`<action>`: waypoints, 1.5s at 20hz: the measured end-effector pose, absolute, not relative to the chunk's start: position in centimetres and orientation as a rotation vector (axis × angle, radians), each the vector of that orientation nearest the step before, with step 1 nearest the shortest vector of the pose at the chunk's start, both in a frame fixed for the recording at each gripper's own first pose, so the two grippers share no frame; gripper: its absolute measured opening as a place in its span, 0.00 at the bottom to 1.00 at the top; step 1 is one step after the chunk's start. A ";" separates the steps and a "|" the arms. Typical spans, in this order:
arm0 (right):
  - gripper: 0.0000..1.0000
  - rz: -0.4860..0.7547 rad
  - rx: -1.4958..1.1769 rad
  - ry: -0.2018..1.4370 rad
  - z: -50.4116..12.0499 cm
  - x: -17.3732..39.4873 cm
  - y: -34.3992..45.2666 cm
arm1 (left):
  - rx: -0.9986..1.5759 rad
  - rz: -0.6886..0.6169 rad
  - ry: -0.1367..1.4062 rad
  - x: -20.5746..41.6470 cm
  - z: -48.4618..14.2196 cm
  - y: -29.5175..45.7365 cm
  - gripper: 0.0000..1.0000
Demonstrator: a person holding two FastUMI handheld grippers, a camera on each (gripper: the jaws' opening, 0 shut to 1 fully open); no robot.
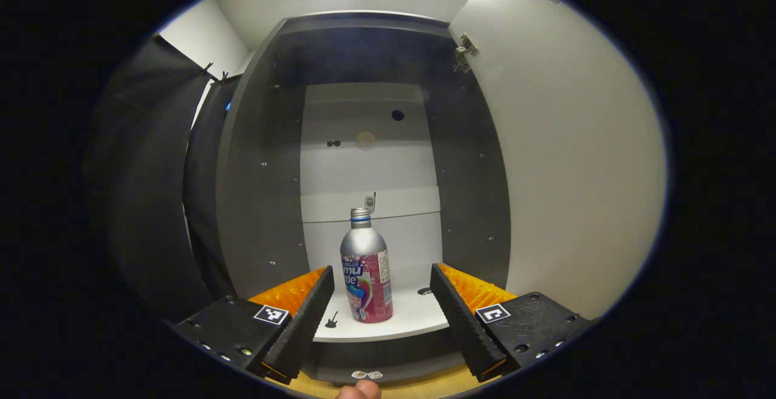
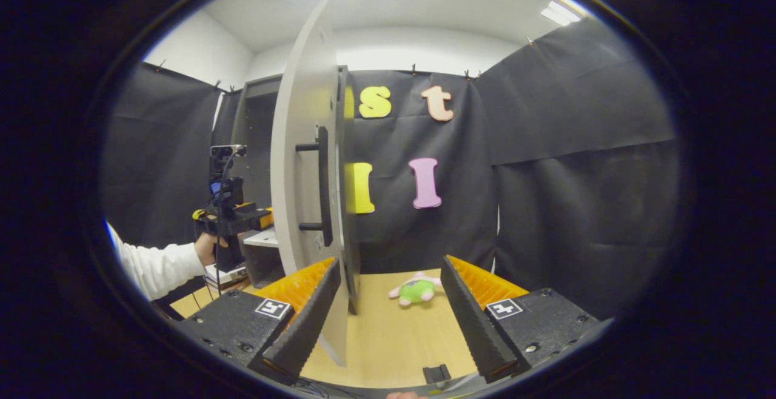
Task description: Open the cabinet door with the right hand, grasp the bottle in the cabinet with the left hand and place it on the coaster, then close the cabinet door with the right hand.
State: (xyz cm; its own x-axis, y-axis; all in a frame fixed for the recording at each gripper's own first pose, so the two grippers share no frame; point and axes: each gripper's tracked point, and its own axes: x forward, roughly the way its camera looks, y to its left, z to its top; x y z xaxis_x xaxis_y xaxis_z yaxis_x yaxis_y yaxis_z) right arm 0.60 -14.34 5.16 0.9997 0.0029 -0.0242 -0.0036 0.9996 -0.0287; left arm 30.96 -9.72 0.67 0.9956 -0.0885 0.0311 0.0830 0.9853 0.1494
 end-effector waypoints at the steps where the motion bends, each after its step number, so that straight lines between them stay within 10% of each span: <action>1: 1.00 -0.007 -0.026 0.028 5.2 0.6 -14.7 | 0.149 -0.076 -0.031 32.0 0.3 -9.5 0.96; 19: 1.00 -0.058 -0.039 0.059 4.6 1.0 -15.9 | 0.055 -0.057 0.071 41.5 -3.0 -8.4 0.96; 22: 1.00 -0.045 -0.036 0.063 4.4 1.2 -15.5 | 0.046 -0.068 0.072 41.5 -3.0 -8.5 0.78; 30: 1.00 0.001 -0.014 0.053 4.3 1.8 -14.1 | 0.086 -0.102 -0.030 35.4 0.2 -7.9 0.73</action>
State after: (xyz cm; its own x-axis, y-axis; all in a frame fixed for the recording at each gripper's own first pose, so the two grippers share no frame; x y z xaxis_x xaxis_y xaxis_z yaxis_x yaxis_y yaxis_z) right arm 1.84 -14.15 4.27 0.9986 0.0007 -0.0527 -0.0015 0.9999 -0.0144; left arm 35.37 -7.89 0.15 0.9943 -0.1033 0.0252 0.1008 0.9911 0.0872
